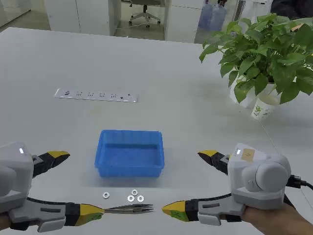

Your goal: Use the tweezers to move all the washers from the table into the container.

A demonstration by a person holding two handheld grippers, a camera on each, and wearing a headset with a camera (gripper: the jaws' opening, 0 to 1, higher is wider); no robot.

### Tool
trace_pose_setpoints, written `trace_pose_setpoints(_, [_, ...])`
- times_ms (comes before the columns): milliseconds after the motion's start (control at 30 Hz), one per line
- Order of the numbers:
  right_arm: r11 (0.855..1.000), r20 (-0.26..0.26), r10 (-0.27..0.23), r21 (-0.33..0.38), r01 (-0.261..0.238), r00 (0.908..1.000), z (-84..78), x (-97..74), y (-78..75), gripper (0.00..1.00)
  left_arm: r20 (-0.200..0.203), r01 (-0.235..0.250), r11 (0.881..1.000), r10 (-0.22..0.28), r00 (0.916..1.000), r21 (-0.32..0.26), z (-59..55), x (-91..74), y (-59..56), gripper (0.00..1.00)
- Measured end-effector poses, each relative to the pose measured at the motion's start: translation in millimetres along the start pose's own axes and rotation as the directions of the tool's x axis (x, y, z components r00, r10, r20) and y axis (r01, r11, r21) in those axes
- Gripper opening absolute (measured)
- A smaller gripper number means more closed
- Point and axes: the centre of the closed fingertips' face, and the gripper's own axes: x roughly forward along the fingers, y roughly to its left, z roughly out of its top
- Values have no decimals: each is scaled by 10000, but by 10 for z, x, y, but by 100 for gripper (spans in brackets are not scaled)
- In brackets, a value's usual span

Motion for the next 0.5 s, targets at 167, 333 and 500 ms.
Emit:
trace_pose_setpoints(167, [10000,17,-5,32,5,10000,-4,2,-12,97,25,-6,10000,6,10000,21,8,0,2,98])
trace_pose_setpoints(333, [10000,-20,4,37,-4,10000,-11,5,-3,97,56,8,10000,-8,10000,42,17,-7,-2,98])
trace_pose_setpoints(500, [10000,-19,3,48,-3,10000,-11,6,0,97,52,27,10000,-27,10000,64,17,-8,-8,98])
